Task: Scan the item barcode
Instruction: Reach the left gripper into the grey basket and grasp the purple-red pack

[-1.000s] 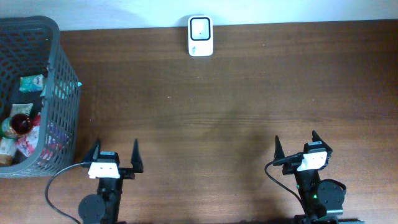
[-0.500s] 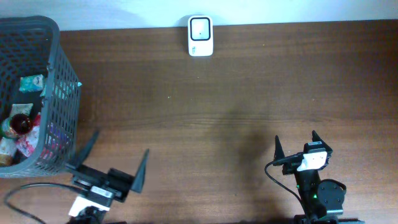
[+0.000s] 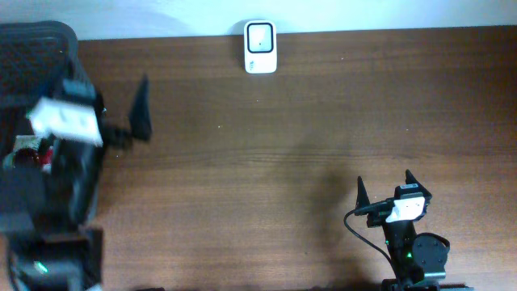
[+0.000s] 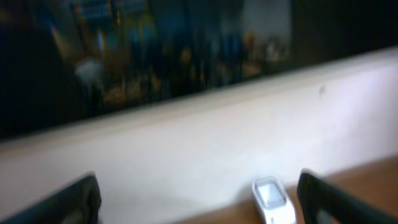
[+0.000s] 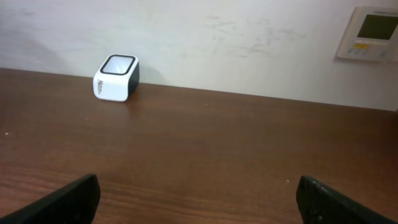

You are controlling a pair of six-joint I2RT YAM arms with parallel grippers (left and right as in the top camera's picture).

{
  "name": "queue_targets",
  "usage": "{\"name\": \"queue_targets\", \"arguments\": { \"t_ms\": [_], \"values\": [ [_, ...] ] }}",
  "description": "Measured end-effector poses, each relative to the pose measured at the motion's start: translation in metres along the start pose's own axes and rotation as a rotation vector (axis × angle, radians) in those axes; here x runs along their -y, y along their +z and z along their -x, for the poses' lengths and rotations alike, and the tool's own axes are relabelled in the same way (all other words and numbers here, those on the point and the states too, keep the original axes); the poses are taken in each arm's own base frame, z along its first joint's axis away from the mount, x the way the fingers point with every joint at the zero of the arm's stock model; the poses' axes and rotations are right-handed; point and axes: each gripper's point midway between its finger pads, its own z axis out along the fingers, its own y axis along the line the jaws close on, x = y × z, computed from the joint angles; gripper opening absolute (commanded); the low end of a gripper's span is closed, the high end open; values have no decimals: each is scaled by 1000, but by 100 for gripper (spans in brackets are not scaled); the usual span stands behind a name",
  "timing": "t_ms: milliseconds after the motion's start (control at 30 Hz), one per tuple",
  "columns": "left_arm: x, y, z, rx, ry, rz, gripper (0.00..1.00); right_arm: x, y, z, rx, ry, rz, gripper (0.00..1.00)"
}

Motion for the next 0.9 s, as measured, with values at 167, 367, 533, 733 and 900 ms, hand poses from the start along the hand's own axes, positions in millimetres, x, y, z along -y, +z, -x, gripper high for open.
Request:
{"name": "queue_targets", "arguments": {
  "t_ms": [167,367,533,733,900],
  "values": [
    [-71,60,-17,-248,-36,155,99,0,0,0,2,0,0,99],
    [-151,54,-60,-404,-81,342,99,0,0,0,2,1,0,99],
    [-181,29,-87,-504,-123,429,99,0,0,0,2,1,0,99],
    [-219,11,-128,-658,-125,610,99,0,0,0,2,0,0,99],
    [-254,-6,-176,-784,-176,729,99,0,0,0,2,1,0,99]
  ]
}}
